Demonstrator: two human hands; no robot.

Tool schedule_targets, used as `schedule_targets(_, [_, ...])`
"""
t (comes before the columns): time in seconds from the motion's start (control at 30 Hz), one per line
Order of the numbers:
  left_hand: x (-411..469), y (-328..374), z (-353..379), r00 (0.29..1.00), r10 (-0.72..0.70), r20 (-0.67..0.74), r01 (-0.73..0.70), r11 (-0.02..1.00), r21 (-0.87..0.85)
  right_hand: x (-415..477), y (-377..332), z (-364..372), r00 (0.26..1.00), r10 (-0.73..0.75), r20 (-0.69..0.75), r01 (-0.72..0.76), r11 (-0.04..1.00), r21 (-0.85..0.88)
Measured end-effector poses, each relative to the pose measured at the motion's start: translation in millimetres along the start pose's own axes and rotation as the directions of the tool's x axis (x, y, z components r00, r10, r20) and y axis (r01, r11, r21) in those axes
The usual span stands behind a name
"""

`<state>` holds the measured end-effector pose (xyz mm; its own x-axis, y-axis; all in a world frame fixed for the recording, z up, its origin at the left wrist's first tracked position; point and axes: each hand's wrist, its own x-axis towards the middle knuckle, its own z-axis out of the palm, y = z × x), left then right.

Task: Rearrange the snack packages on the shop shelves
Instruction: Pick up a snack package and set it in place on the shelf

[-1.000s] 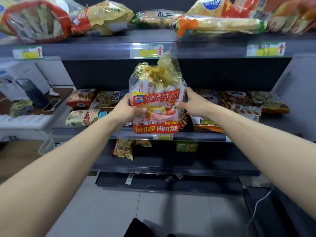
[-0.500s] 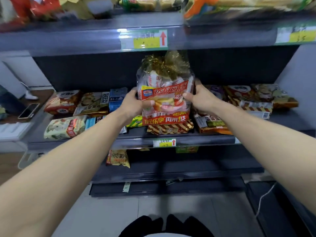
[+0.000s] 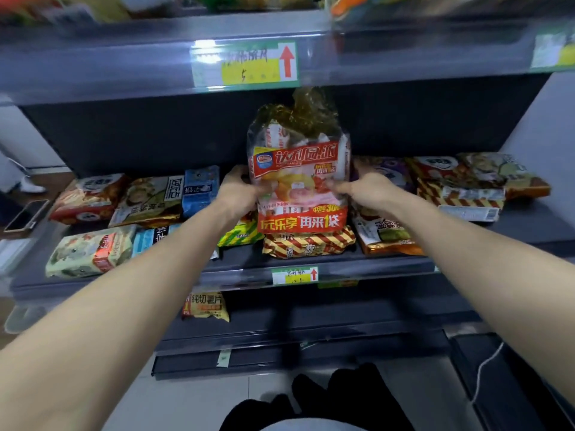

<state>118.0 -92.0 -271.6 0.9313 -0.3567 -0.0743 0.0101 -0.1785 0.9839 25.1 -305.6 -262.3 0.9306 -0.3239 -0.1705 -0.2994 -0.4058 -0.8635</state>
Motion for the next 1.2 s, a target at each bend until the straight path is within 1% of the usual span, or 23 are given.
schedule_targets(0.1, [6.1, 0.3, 5.0, 0.999, 0.026, -0.033, -0.027, 0.999, -0.041, 5.7, 7.9, -2.6, 0.976, 0.122, 0.179, -0.119, 0.993, -0.025])
schedule_targets(0.17, [10.3, 2.9, 8.6, 0.997, 0.054, -0.050, -0.057, 0.997, -0.060, 10.5, 10.4, -3.6, 0.970, 0.132, 0.204, -0.138, 0.990, 0.018])
schedule_targets(0.23, [16.2, 3.5, 13.2, 0.997, 0.065, -0.029, -0.067, 0.994, -0.085, 17.3, 10.0, -4.7, 0.985, 0.067, 0.162, -0.080, 0.994, 0.076])
schedule_targets(0.33, [24.6, 4.0, 22.8, 0.996, 0.022, 0.087, -0.015, 0.996, -0.087, 30.3, 8.2, -8.0, 0.996, -0.085, 0.009, 0.084, 0.993, 0.077])
schedule_targets(0.37, [26.7, 3.8, 26.4, 0.992, -0.012, 0.126, 0.021, 0.997, -0.068, 35.2, 8.8, -8.6, 0.994, -0.106, -0.030, 0.107, 0.992, 0.063])
schedule_targets(0.43, [29.5, 0.3, 33.5, 0.984, -0.075, 0.162, 0.087, 0.994, -0.068, 43.9, 13.5, -8.0, 0.992, -0.076, -0.103, 0.081, 0.996, 0.045])
schedule_targets(0.5, [33.3, -6.8, 40.0, 0.988, -0.091, 0.127, 0.103, 0.990, -0.093, 50.9, 20.3, -5.5, 0.987, -0.058, -0.147, 0.064, 0.997, 0.034])
schedule_targets(0.63, [43.6, -16.9, 46.3, 0.996, -0.084, -0.017, 0.082, 0.991, -0.105, 58.5, 30.3, -4.7, 0.992, -0.057, -0.110, 0.067, 0.994, 0.090])
schedule_targets(0.7, [49.1, -19.1, 46.7, 0.997, -0.076, -0.029, 0.075, 0.997, -0.015, 60.7, 35.1, -4.9, 0.998, -0.015, -0.066, 0.023, 0.992, 0.121])
schedule_targets(0.73, [51.1, -20.2, 46.9, 0.997, -0.076, -0.015, 0.077, 0.995, 0.060, 62.2, 37.1, -4.8, 0.998, 0.006, -0.062, 0.003, 0.991, 0.135])
schedule_targets(0.8, [53.9, -20.9, 47.6, 0.996, -0.085, 0.026, 0.079, 0.980, 0.183, 67.1, 40.4, -5.0, 0.996, 0.008, -0.084, 0.007, 0.984, 0.178])
schedule_targets(0.87, [57.1, -20.0, 47.6, 0.993, -0.096, 0.063, 0.078, 0.968, 0.239, 71.4, 41.2, -5.8, 0.994, -0.009, -0.108, 0.032, 0.977, 0.213])
schedule_targets(1.0, [65.7, -15.8, 48.7, 0.985, -0.138, 0.101, 0.099, 0.941, 0.323, 80.9, 41.8, -5.6, 0.990, 0.017, -0.140, 0.023, 0.961, 0.277])
schedule_targets(1.07, [69.4, -14.5, 49.4, 0.982, -0.153, 0.110, 0.118, 0.954, 0.277, 83.6, 40.4, -4.2, 0.992, 0.026, -0.126, 0.015, 0.947, 0.319])
schedule_targets(1.13, [73.1, -14.2, 49.9, 0.975, -0.185, 0.120, 0.164, 0.971, 0.172, 85.8, 40.0, -3.4, 0.995, 0.034, -0.094, 0.003, 0.929, 0.371])
schedule_targets(1.2, [75.9, -16.1, 51.0, 0.975, -0.201, 0.099, 0.193, 0.978, 0.086, 88.0, 41.9, -2.0, 0.998, 0.035, -0.051, -0.009, 0.901, 0.433])
